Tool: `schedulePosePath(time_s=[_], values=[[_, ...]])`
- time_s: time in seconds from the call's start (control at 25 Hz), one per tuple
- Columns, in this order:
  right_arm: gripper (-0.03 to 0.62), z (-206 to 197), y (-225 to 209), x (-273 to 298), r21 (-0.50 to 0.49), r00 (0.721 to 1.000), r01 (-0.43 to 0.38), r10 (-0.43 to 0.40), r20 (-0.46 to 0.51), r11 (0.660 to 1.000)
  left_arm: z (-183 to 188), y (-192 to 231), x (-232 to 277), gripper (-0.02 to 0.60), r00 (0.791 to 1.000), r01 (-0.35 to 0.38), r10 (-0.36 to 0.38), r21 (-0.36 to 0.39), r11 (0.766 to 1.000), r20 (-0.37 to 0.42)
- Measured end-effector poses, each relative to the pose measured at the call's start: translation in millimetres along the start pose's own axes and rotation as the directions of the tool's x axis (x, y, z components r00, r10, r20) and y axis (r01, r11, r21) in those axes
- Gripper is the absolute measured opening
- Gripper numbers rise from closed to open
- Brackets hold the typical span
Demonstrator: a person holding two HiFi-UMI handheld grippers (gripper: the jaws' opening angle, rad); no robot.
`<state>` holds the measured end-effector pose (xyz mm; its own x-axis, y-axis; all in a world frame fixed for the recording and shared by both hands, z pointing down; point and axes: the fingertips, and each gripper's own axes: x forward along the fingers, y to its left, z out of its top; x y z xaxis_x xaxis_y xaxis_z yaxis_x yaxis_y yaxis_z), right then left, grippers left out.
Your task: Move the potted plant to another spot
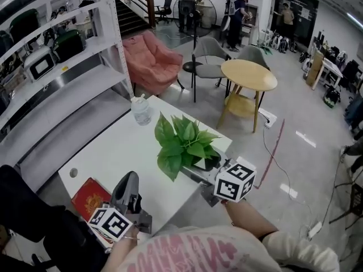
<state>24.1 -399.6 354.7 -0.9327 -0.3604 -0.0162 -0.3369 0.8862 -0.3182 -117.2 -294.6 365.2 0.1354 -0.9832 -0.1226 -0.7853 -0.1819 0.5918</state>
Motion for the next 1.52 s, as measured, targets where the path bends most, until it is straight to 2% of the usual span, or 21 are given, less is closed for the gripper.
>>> schedulePosePath(time_s=[0.12,0.28,0.36,0.64,0.84,1.12,1.36,1.52], values=[[0.457,-14.8,0.4,17.3,0.013,0.999,-0.029,0.029,-0.030,0.999,3.9,16.1,-6.2,0.003,1.000,-0.025,0.025,-0.007,1.000,0.016],[0.456,-43.9,7.0,79.5,0.039,0.996,-0.056,0.059,-0.072,0.998,20.3,71.1,-9.0,0.003,0.998,-0.060,0.060,0.015,0.998,0.003],[0.456,-50.7,10.2,97.0,0.042,0.992,-0.076,0.080,-0.098,0.996,24.4,84.8,-8.7,0.003,0.997,-0.083,0.083,0.010,0.997,0.001],[0.456,-57.2,-5.6,99.1,0.067,0.973,-0.139,0.148,-0.178,0.988,19.0,77.1,5.8,0.003,0.986,-0.155,0.157,-0.036,0.987,0.064],[0.455,-65.0,-17.0,116.2,0.094,0.962,-0.185,0.200,-0.186,0.978,14.9,90.0,16.1,0.003,0.977,-0.201,0.201,-0.012,0.979,0.067],[0.454,-84.1,-10.6,207.6,0.135,0.928,-0.273,0.298,-0.225,0.952,37.5,150.0,19.1,0.003,0.960,-0.270,0.272,-0.039,0.962,0.072],[0.454,-117.9,3.5,248.1,0.148,0.886,-0.330,0.360,-0.293,0.932,31.9,181.2,-4.0,0.003,0.927,-0.360,0.365,-0.064,0.931,0.087],[0.453,-136.5,9.8,271.0,0.135,0.856,-0.363,0.387,-0.343,0.922,25.1,193.1,-9.6,0.003,0.915,-0.390,0.396,-0.077,0.918,0.083]])
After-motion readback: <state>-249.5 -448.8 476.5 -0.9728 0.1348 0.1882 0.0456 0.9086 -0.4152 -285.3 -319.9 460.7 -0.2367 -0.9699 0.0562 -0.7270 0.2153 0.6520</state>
